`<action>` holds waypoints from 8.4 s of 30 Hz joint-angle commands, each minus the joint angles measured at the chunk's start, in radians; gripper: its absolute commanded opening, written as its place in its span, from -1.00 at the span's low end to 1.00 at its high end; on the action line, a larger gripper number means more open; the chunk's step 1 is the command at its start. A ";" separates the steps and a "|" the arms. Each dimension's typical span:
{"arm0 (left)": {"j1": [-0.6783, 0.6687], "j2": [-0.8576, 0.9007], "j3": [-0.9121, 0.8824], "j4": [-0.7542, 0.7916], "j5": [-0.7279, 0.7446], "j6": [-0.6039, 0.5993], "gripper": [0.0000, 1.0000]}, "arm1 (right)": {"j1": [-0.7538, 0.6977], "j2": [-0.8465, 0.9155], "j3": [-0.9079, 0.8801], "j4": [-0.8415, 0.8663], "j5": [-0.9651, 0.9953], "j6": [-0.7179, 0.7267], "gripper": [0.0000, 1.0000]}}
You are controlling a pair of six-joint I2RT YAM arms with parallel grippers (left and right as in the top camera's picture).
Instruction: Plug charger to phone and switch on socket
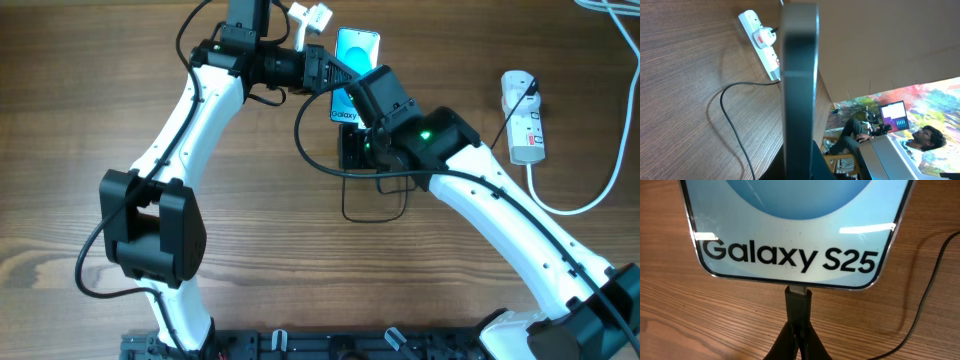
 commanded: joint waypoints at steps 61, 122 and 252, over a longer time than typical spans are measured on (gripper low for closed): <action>-0.006 -0.026 0.013 -0.016 0.028 0.051 -0.92 | -0.021 -0.003 0.027 0.026 0.025 -0.011 -0.92; -0.006 -0.026 0.013 -0.048 0.028 0.079 -0.92 | -0.028 -0.003 0.061 0.036 0.055 -0.030 -0.91; -0.004 -0.317 0.014 -0.390 -1.103 -0.142 1.00 | -0.793 -0.043 0.068 -0.177 0.186 0.040 0.99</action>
